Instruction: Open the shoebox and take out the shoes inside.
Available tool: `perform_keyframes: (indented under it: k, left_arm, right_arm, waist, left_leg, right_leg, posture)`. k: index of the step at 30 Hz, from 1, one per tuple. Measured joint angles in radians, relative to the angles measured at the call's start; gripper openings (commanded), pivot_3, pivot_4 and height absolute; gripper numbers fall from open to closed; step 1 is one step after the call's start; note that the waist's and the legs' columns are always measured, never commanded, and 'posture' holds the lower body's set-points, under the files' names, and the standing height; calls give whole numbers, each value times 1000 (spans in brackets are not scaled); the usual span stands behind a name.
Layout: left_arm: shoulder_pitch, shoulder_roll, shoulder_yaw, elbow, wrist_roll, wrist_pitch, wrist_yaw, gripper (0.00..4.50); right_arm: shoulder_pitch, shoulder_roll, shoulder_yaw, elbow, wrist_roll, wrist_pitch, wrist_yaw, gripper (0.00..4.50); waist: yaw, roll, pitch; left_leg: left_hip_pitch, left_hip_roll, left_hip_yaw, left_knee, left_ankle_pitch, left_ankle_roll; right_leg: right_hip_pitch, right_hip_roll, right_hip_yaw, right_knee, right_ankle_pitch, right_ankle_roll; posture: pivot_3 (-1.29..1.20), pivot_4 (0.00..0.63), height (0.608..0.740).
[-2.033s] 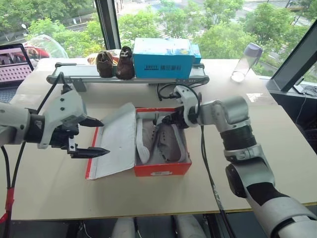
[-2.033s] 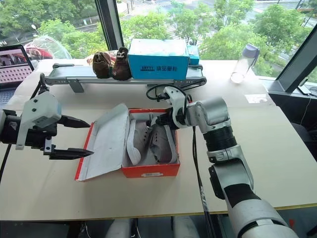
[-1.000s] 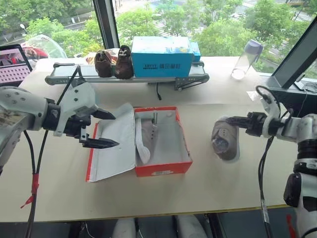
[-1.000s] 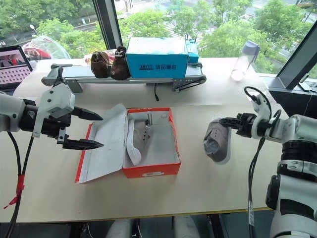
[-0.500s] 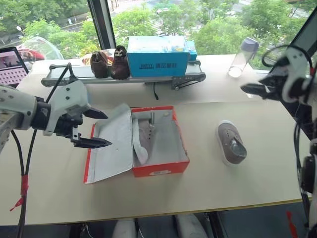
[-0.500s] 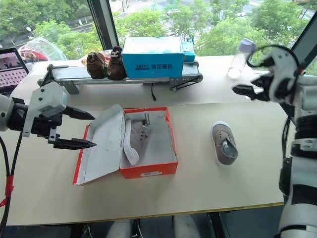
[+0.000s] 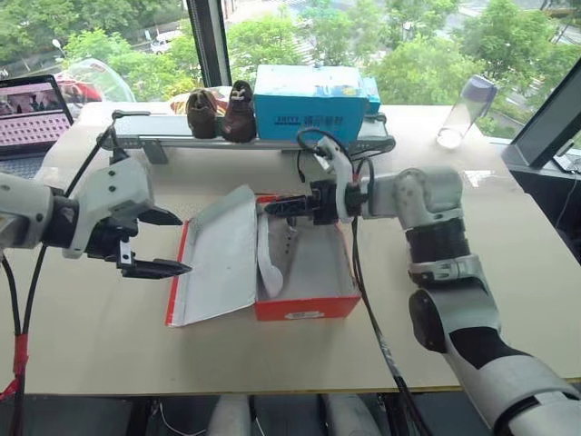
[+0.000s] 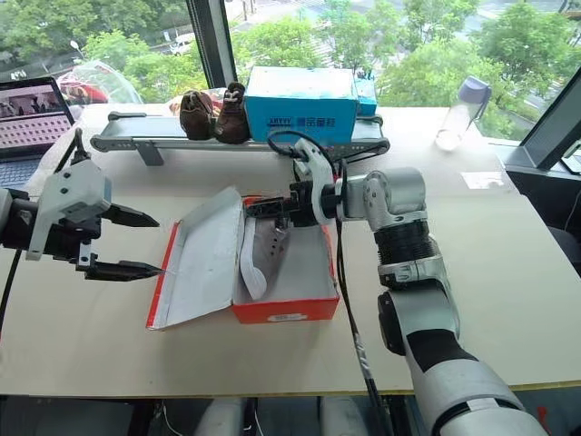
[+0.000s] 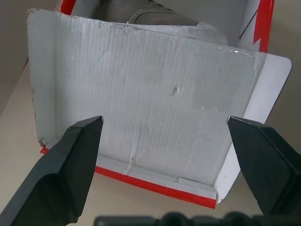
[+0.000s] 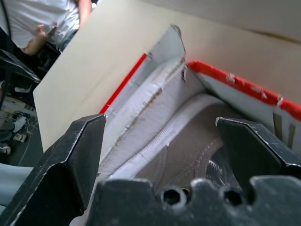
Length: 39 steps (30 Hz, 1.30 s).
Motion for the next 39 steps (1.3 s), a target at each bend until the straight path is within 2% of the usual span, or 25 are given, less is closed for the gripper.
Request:
perform_keyframes:
  k: [7,10,16,21,27,34,39]
  left_arm:
    - [38,0,43,-42,-15,27,22,4500]
    - [44,0,58,-52,-19,28,29,4500]
    - [0,-43,57,-55,-62,42,57,4500]
    - [-12,-43,36,-52,-61,45,60,4500]
    - [-14,-43,11,-35,-50,26,59,4500]
    - [-41,-52,-31,-14,-37,9,55,4500]
    - [-81,-83,-78,10,-11,-21,47,4500]
  right_arm:
    - [0,24,46,89,-8,-53,18,4453]
    - [-2,37,45,129,-10,-94,22,3728]
    - [-7,82,27,204,-16,-158,17,1689]
    - [-9,96,1,203,-13,-165,6,31]
    - [-8,73,-19,150,2,-128,-17,31]
    - [-3,7,-112,-139,100,100,-65,31]
    - [-38,-14,-252,-265,180,282,-118,31]
  waist:
    - [-21,0,0]
    - [-22,0,0]
    - [-19,-1,0]
    - [-19,-1,0]
    - [-19,0,0]
    - [-16,-1,0]
    - [-16,-1,0]
  left_leg:
    - [0,1,0,-1,0,0]
    - [1,1,0,-1,0,0]
    - [1,1,0,-1,0,0]
    - [1,1,0,-1,0,0]
    - [1,1,0,-2,0,0]
    - [0,1,-1,-2,0,0]
    - [0,1,-1,-1,0,0]
  right_leg:
    - [-1,1,0,1,0,-1]
    - [-1,1,0,1,0,-1]
    - [0,1,0,1,0,-1]
    - [-1,1,0,1,0,-1]
    - [-1,1,0,1,0,-1]
    - [-1,1,0,1,0,-1]
    - [-1,1,0,1,0,-1]
  posture:
    - [0,150,740]
    - [0,150,740]
    - [0,150,740]
    - [0,150,740]
    - [0,150,740]
    - [0,150,740]
    - [0,150,740]
